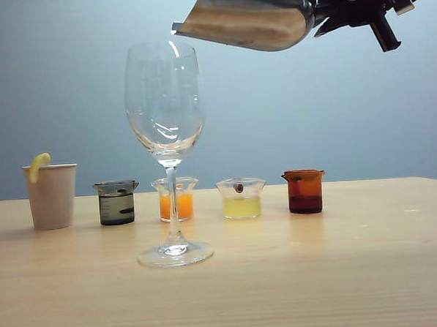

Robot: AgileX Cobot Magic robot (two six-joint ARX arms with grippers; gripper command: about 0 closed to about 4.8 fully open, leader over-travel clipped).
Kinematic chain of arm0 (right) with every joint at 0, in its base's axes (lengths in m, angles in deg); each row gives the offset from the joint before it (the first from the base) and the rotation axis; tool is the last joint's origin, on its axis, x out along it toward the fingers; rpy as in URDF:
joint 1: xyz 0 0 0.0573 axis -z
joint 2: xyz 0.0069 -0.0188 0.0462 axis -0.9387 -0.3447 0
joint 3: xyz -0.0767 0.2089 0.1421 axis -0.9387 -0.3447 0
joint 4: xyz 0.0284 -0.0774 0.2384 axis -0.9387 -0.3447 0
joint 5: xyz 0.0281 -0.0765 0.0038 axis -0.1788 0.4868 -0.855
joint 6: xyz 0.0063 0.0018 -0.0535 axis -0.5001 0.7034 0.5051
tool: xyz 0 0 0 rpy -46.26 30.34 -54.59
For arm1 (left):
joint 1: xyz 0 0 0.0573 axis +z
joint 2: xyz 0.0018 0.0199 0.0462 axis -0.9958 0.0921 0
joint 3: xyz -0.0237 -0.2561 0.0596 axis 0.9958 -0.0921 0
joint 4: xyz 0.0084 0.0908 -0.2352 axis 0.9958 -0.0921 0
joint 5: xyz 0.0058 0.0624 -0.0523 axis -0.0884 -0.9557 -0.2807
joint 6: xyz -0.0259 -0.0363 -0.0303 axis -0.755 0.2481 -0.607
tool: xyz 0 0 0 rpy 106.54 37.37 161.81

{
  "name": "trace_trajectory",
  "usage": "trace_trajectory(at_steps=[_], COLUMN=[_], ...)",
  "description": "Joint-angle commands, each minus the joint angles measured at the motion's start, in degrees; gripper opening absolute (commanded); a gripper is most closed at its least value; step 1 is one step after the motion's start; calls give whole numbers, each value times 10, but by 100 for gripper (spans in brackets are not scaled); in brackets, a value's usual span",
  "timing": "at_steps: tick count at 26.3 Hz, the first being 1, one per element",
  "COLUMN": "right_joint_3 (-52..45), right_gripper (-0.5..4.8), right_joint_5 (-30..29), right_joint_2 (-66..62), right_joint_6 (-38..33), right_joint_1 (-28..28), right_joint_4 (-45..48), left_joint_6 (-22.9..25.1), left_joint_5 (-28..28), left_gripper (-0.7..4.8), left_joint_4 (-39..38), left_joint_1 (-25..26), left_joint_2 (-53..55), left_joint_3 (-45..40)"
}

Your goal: Pick up the ice scoop on the desk filled with ice cubes, pour the ice into the goblet, and finally put the scoop back on the table.

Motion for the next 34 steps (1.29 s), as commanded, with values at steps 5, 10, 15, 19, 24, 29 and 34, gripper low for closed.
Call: trace_trajectory(at_steps=[5, 10, 15, 19, 24, 29, 34], right_joint_3=[7, 10, 10, 10, 11, 31, 55], right_gripper=[-9, -9, -9, -9, -9, -9, -9], right_joint_5=[-6, -10, -10, -2, 8, 16, 18], right_joint_2=[3, 3, 3, 3, 3, 2, 2], right_joint_6=[27, 43, 45, 44, 44, 60, 72], right_joint_1=[-10, -11, -12, -12, -12, -12, -13], right_joint_4=[1, 4, 5, 0, 0, -24, -43], left_joint_6=[3, 3, 3, 2, 2, 2, 2], left_joint_5=[6, 6, 6, 6, 6, 6, 6], left_gripper=[-5, -5, -5, -5, -5, -5, -5], left_joint_4=[13, 14, 14, 14, 14, 14, 14], left_joint_1=[-1, -1, -1, -1, -1, -1, -1], left_joint_2=[-1, -1, -1, -1, -1, -1, -1], left_joint_3=[9, 9, 9, 9, 8, 9, 8])
